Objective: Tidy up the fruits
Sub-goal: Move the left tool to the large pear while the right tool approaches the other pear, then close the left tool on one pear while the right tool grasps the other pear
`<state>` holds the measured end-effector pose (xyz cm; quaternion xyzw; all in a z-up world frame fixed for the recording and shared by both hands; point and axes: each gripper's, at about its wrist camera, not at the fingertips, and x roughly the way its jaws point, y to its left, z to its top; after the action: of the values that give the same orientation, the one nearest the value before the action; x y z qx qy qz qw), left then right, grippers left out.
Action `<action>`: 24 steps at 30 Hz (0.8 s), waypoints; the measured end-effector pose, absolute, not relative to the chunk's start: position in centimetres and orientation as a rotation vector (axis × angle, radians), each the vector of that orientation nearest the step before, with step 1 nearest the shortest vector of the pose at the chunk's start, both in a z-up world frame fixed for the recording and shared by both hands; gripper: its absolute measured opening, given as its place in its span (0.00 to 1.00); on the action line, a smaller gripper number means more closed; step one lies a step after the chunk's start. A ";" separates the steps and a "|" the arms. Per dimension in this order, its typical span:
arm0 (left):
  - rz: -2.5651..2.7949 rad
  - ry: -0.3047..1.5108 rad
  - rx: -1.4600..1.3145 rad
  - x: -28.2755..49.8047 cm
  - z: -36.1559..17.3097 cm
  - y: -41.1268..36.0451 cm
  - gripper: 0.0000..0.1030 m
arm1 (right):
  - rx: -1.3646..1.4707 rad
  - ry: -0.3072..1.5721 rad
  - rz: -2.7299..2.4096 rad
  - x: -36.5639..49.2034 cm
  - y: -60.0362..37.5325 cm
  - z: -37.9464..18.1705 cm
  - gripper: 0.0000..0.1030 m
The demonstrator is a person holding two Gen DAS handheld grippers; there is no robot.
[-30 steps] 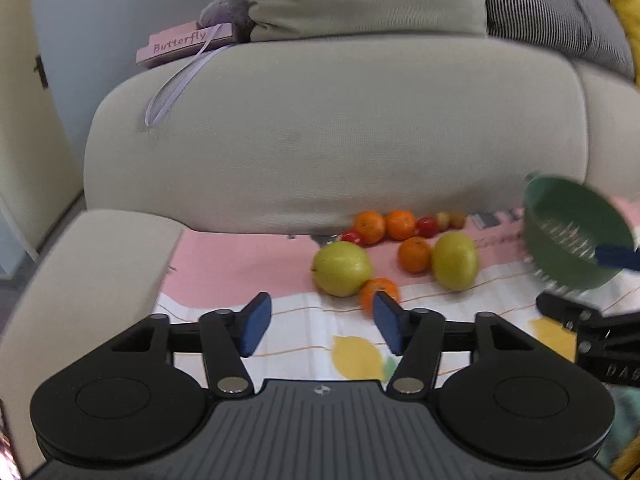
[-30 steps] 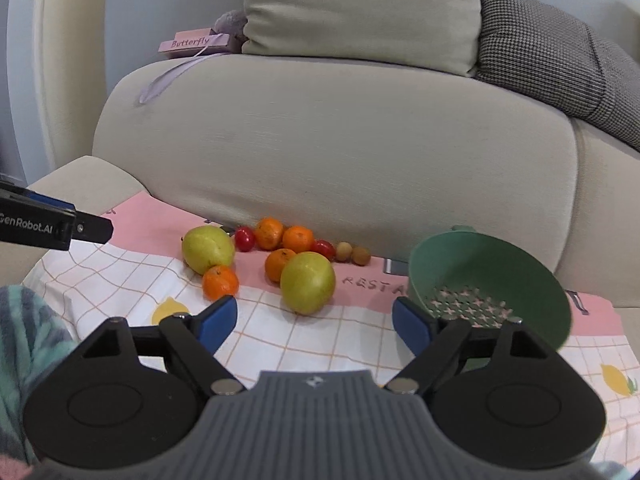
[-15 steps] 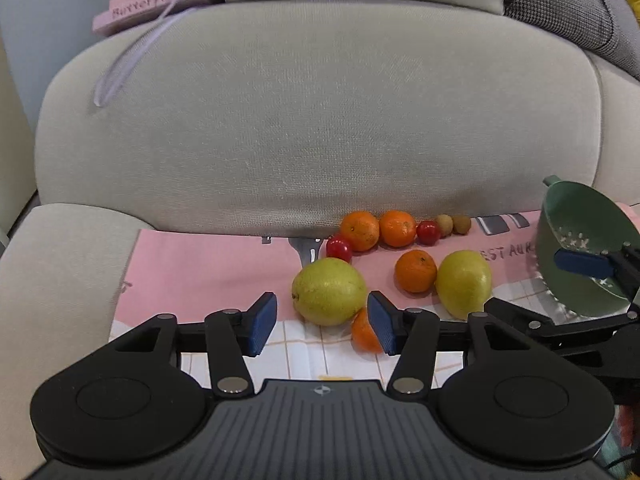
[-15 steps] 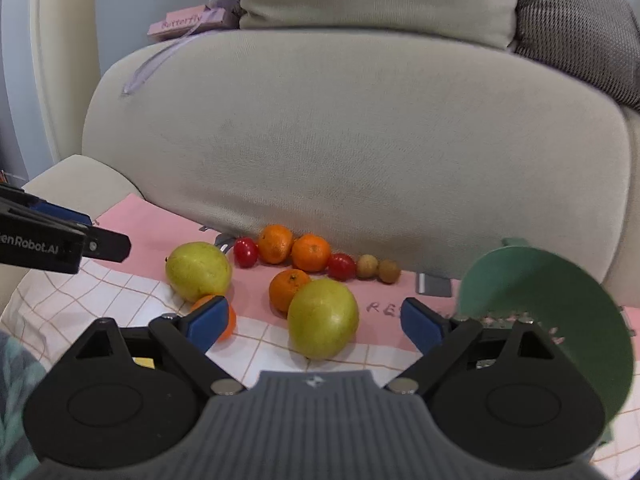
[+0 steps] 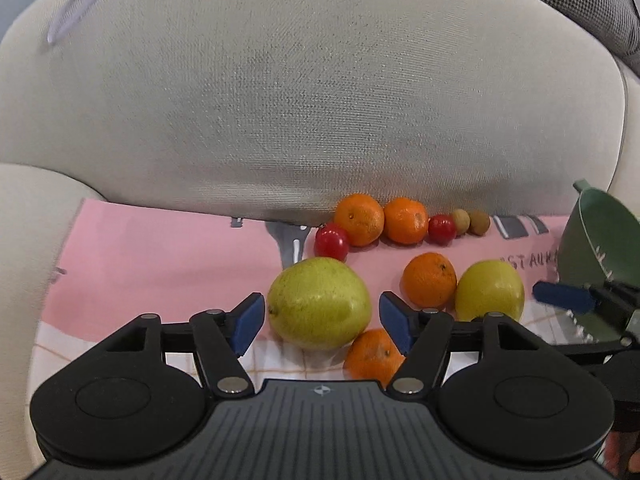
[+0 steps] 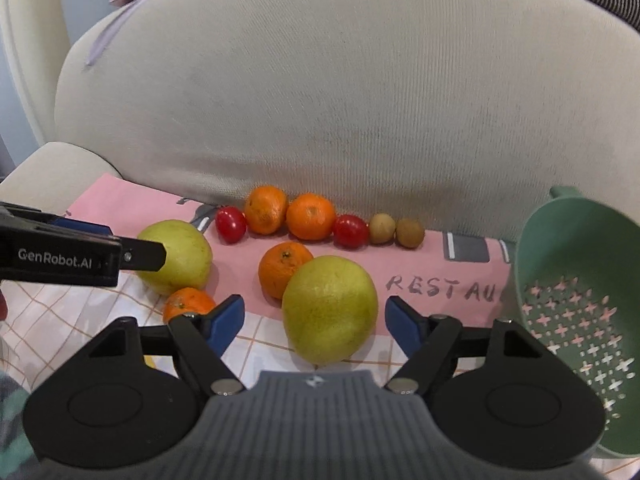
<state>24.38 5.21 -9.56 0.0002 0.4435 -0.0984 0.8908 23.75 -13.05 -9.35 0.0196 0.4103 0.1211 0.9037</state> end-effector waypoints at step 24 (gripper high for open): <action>-0.214 0.948 -0.098 26.7 -12.9 5.6 0.76 | 0.025 0.911 0.215 26.1 -12.6 -11.6 0.59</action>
<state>26.74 5.63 -12.94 -0.0471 0.4552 -0.1027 0.8832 26.13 -12.56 -11.56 0.0119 0.4390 0.1038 0.8924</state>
